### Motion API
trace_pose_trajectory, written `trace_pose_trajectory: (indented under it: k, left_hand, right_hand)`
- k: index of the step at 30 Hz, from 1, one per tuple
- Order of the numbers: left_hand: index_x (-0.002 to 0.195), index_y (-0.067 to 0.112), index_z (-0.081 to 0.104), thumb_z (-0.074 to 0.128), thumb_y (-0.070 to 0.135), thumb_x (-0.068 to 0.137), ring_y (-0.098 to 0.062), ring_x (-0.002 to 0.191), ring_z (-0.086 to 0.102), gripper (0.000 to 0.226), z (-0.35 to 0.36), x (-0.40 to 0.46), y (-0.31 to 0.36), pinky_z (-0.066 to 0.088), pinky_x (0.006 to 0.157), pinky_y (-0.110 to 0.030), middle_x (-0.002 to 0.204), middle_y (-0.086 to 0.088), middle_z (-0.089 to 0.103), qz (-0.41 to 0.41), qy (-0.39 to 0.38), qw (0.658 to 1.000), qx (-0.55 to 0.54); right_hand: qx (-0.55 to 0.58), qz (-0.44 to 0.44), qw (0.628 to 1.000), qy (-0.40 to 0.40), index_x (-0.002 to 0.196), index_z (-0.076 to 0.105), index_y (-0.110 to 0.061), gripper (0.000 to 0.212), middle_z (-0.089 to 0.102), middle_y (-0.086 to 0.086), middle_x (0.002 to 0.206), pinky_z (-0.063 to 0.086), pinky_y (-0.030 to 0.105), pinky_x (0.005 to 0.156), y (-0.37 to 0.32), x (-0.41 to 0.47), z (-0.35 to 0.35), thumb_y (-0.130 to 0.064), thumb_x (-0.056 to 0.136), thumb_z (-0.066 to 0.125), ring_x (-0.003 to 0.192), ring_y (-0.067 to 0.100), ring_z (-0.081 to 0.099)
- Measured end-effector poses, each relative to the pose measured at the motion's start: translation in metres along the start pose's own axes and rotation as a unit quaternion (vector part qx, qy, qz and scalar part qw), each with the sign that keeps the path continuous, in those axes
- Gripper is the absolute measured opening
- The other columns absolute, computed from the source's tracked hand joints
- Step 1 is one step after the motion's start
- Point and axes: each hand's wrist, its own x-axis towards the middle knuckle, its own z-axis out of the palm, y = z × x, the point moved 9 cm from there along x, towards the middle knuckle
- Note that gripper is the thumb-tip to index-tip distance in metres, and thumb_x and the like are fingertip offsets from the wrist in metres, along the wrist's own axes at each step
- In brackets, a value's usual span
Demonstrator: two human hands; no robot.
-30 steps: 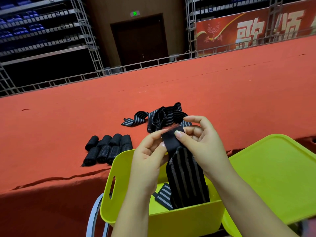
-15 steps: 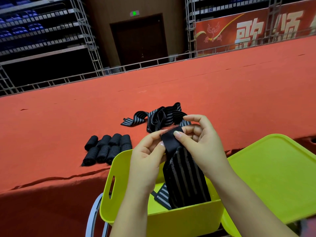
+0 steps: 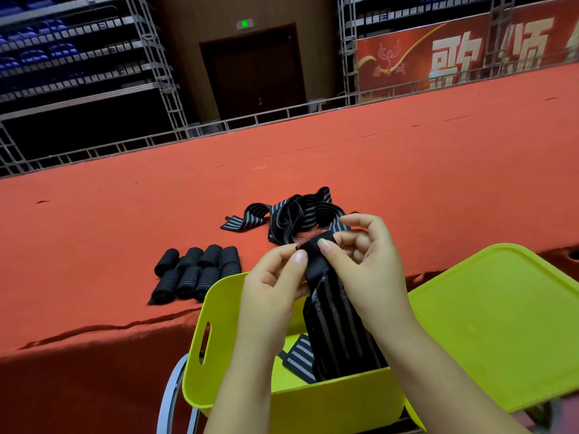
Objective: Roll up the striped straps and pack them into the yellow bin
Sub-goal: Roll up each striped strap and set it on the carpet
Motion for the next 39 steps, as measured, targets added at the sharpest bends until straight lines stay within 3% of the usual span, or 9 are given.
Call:
trace_pose_trajectory:
  k: [6, 10, 14, 20, 23, 27, 33, 36, 39]
  left_hand:
    - [0.085, 0.011, 0.067, 0.059, 0.000, 0.089, -0.005, 0.070, 0.067, 0.015, 0.002, 0.005, 0.007, 0.053, 0.062, -0.019, 0.073, 0.004, 0.073, 0.022, -0.005, 1.000, 0.010]
    - [0.083, 0.015, 0.071, 0.064, 0.016, 0.081, -0.011, 0.072, 0.067, 0.007, -0.003, 0.011, 0.008, 0.053, 0.063, -0.023, 0.075, 0.000, 0.073, 0.029, -0.005, 1.000, -0.003]
    - [0.081, 0.017, 0.071, 0.066, 0.024, 0.076, -0.014, 0.071, 0.066, 0.010, -0.002, 0.014, 0.011, 0.053, 0.063, -0.027, 0.075, -0.002, 0.072, 0.029, -0.004, 1.000, -0.010]
    - [0.103, 0.014, 0.068, 0.069, 0.015, 0.081, -0.009, 0.089, 0.068, 0.022, 0.013, 0.017, 0.012, 0.052, 0.075, -0.020, 0.094, 0.002, 0.075, 0.013, -0.076, 0.997, 0.025]
    - [0.102, 0.008, 0.068, 0.065, 0.000, 0.086, -0.009, 0.087, 0.069, 0.018, 0.012, 0.022, 0.018, 0.052, 0.072, -0.018, 0.093, -0.001, 0.076, 0.016, -0.049, 0.998, 0.019]
    - [0.097, 0.008, 0.070, 0.065, 0.001, 0.085, -0.012, 0.085, 0.069, 0.015, 0.003, 0.034, 0.025, 0.053, 0.071, -0.022, 0.090, -0.002, 0.075, 0.017, -0.007, 1.000, -0.006]
    - [0.097, 0.009, 0.070, 0.072, 0.009, 0.081, -0.020, 0.090, 0.069, 0.016, 0.008, 0.043, 0.026, 0.053, 0.077, -0.030, 0.092, -0.005, 0.074, -0.017, -0.041, 0.999, 0.000]
    - [0.084, 0.018, 0.073, 0.077, 0.025, 0.077, -0.018, 0.078, 0.068, 0.011, 0.015, 0.046, 0.032, 0.053, 0.065, -0.026, 0.083, -0.004, 0.072, -0.023, -0.064, 0.998, 0.017]
    - [0.077, 0.016, 0.073, 0.070, 0.015, 0.082, -0.018, 0.065, 0.065, 0.005, 0.015, 0.052, 0.040, 0.050, 0.055, -0.026, 0.072, -0.004, 0.071, -0.013, -0.033, 0.999, 0.007]
  right_hand:
    - [-0.060, -0.013, 0.997, -0.037, 0.104, 0.058, -0.034, 0.031, 0.065, -0.014, 0.103, 0.046, 0.016, 0.082, -0.007, 0.007, 0.001, -0.017, 0.082, 0.073, 0.099, -0.007, 0.058]
    - [0.022, 0.043, 0.987, -0.150, 0.091, 0.070, -0.016, 0.010, 0.073, -0.001, 0.089, 0.051, 0.020, 0.075, -0.008, 0.015, 0.012, -0.009, 0.084, 0.068, 0.083, 0.007, 0.067]
    - [0.024, 0.018, 0.991, -0.129, 0.077, 0.070, -0.014, 0.010, 0.070, -0.002, 0.072, 0.049, 0.019, 0.064, -0.014, 0.020, 0.007, -0.006, 0.083, 0.069, 0.070, 0.007, 0.064]
    - [0.057, -0.034, 0.996, -0.064, 0.074, 0.069, -0.018, 0.016, 0.071, -0.001, 0.072, 0.053, 0.027, 0.068, -0.039, 0.036, 0.004, -0.005, 0.083, 0.069, 0.071, 0.012, 0.064]
    - [0.054, -0.016, 0.994, -0.098, 0.082, 0.068, -0.018, 0.010, 0.071, 0.001, 0.079, 0.053, 0.029, 0.069, -0.044, 0.046, 0.010, -0.009, 0.085, 0.068, 0.075, 0.012, 0.065]
    - [-0.037, 0.020, 0.982, -0.183, 0.097, 0.066, -0.022, 0.019, 0.073, -0.002, 0.092, 0.052, 0.024, 0.079, -0.023, 0.043, 0.014, -0.022, 0.079, 0.073, 0.086, 0.009, 0.067]
    - [-0.040, 0.017, 0.983, -0.181, 0.087, 0.071, -0.017, 0.016, 0.074, 0.004, 0.089, 0.051, 0.030, 0.080, -0.001, 0.027, 0.003, -0.001, 0.084, 0.068, 0.085, 0.012, 0.068]
    - [-0.043, 0.024, 0.981, -0.186, 0.086, 0.071, -0.015, 0.015, 0.074, 0.007, 0.089, 0.051, 0.036, 0.083, 0.000, 0.027, 0.003, -0.001, 0.083, 0.068, 0.086, 0.015, 0.068]
    - [-0.030, 0.036, 0.981, -0.188, 0.087, 0.070, -0.012, 0.011, 0.074, 0.008, 0.089, 0.051, 0.035, 0.082, 0.003, 0.025, 0.003, -0.002, 0.084, 0.068, 0.084, 0.014, 0.068]
